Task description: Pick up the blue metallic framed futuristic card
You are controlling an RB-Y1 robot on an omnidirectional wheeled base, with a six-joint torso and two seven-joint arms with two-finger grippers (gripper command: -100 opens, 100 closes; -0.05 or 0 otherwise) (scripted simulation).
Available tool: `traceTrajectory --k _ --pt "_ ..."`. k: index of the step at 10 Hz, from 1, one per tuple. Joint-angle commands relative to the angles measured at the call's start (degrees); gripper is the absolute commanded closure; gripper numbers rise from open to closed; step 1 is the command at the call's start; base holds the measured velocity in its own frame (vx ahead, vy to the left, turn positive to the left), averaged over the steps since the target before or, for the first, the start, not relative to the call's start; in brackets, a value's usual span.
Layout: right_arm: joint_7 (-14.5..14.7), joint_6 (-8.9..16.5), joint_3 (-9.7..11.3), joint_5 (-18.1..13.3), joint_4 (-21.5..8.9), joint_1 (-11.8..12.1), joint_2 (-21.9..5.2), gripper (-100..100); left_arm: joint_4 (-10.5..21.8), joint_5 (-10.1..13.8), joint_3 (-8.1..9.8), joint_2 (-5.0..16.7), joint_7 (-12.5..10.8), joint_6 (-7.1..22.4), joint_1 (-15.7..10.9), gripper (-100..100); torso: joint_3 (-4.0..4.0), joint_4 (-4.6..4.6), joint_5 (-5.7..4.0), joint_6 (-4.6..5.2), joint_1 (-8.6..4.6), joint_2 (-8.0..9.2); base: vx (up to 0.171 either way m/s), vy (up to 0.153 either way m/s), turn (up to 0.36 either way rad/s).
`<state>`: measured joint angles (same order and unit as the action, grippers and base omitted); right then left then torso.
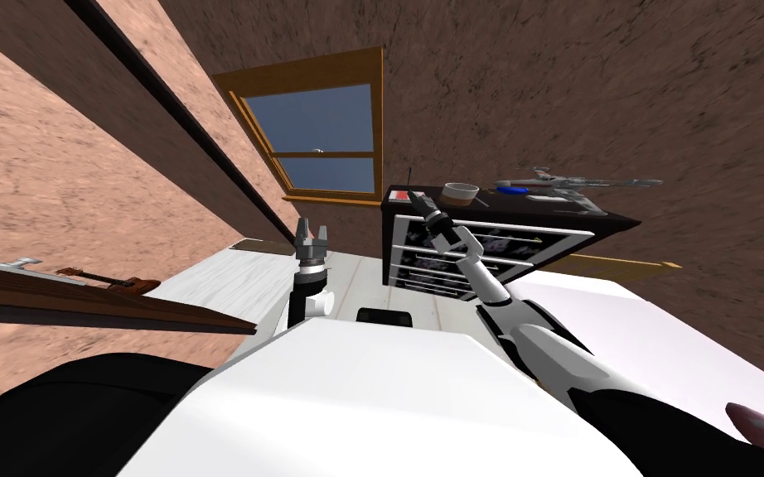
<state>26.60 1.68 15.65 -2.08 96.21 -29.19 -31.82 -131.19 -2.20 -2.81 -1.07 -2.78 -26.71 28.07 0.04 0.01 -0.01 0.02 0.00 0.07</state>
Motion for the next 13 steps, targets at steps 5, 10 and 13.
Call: traceTrajectory --k 5,10,13 --pt "2.68 5.97 4.16 0.75 -7.61 -8.92 -3.04 -100 0.00 0.00 0.00 0.00 0.00 0.00 0.01 0 -0.01 0.00 0.00 0.03 0.00 -0.03 -0.028 0.005 0.044" --pt "4.44 10.38 7.69 1.78 -14.95 -17.41 -5.07 -100 0.00 0.00 0.00 0.00 0.00 0.00 0.00 0 -0.04 -0.01 0.01 0.01 0.06 -0.07 -0.014 0.012 0.056" --pt "5.20 12.51 9.47 2.43 -18.25 -20.71 -5.96 -100 0.00 0.00 0.00 0.00 0.00 0.00 0.01 0 -0.06 -0.02 0.01 0.04 0.07 -0.11 0.001 0.015 0.036"
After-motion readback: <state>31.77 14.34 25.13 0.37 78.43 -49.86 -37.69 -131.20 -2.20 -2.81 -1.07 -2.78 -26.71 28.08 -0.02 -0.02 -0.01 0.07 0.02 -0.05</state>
